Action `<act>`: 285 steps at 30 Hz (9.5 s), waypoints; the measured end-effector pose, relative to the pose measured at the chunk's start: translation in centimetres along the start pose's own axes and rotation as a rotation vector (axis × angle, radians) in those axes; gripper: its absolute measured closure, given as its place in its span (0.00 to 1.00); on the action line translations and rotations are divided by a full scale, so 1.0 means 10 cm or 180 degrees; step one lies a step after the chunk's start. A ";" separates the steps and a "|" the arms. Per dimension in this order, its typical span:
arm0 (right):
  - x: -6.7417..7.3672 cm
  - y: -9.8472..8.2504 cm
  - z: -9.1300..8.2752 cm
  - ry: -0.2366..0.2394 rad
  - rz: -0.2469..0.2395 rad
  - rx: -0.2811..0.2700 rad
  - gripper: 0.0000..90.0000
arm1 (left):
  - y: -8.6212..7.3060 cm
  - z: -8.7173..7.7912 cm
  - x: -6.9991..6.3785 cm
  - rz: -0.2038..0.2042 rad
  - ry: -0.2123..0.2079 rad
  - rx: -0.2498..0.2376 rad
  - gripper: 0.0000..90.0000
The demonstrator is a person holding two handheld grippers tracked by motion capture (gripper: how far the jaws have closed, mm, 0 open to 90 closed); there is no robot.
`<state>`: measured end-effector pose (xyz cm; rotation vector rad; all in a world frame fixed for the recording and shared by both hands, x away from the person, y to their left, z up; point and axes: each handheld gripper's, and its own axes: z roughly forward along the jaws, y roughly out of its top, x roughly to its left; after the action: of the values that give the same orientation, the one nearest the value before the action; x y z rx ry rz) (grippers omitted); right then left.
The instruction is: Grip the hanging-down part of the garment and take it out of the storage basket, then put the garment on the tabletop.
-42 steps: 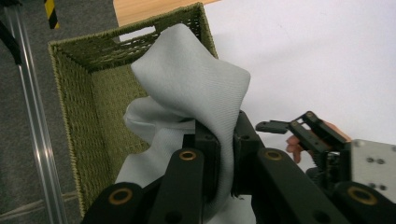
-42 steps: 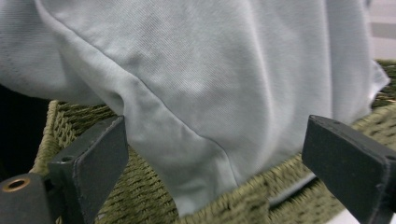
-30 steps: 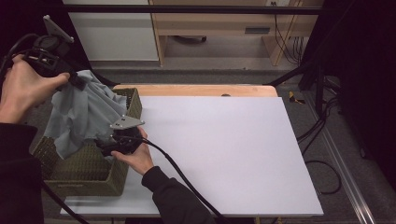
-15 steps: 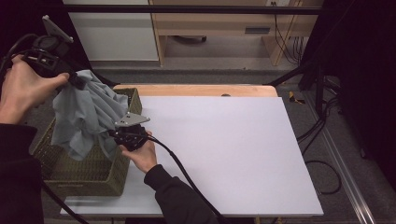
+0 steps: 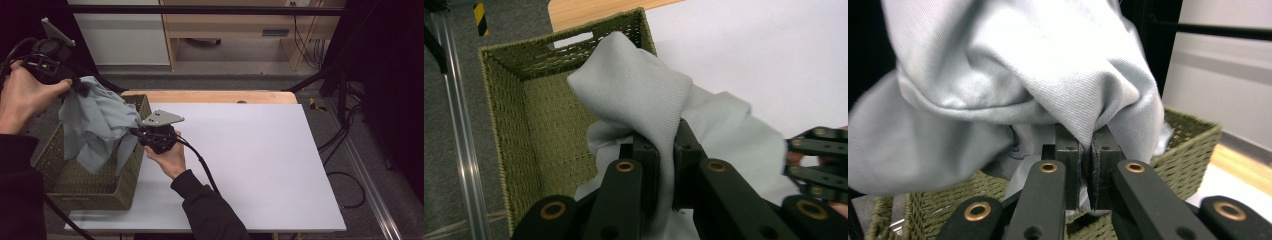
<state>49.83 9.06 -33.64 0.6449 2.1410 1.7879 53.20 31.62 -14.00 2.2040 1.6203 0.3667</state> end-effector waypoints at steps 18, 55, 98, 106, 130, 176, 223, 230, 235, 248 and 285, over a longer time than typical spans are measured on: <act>-0.03 0.53 -0.61 -0.0285 -0.0284 -0.0328 0.96 | 0.02 -0.03 -0.09 0.0058 -0.0092 -0.0072 0.93; 0.05 1.00 -0.96 -0.0538 -0.0377 -0.0997 0.96 | 0.09 -0.06 -0.33 0.0200 -0.0274 -0.0169 0.93; -0.19 -0.35 -1.36 -0.0378 0.0101 -0.0124 0.15 | 0.00 0.26 -0.41 0.0291 -0.0269 -0.0004 0.93; -0.36 -0.49 -1.67 -0.0709 0.0164 -0.0162 0.08 | -0.04 0.25 -0.38 0.0289 -0.0282 -0.0011 0.93; -0.63 -1.10 -2.54 -0.1357 0.0340 -0.0143 0.01 | -0.06 0.27 -0.35 0.0285 -0.0320 -0.0026 0.93; -0.61 -1.43 -2.89 -0.1585 0.0411 -0.0119 0.01 | 0.08 0.09 -0.79 0.0523 -0.0479 -0.0241 0.93; -0.59 -1.38 -2.98 -0.1589 0.0446 -0.0248 0.00 | 0.27 0.86 -2.37 0.1600 -0.0938 -0.0119 0.93; -0.60 -1.39 -2.98 -0.1583 0.0452 -0.0245 0.00 | 0.14 1.22 -2.39 0.1594 -0.1029 -0.0049 0.93; -0.60 -1.39 -2.98 -0.1609 0.0466 -0.0237 0.00 | 0.04 1.44 -2.38 0.1622 -0.1080 -0.0004 0.93; -0.61 -1.41 -2.98 -0.1620 0.0459 -0.0210 0.00 | -0.25 1.93 -2.42 0.1565 -0.1319 -0.0066 0.92; -0.63 -1.40 -2.97 -0.1569 0.0509 -0.0234 0.00 | -0.75 1.60 -1.95 0.1139 -0.1575 -0.1666 0.09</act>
<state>38.72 -21.40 -41.94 1.1287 1.7252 1.5624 47.71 12.64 -31.42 1.9549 0.7651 0.2699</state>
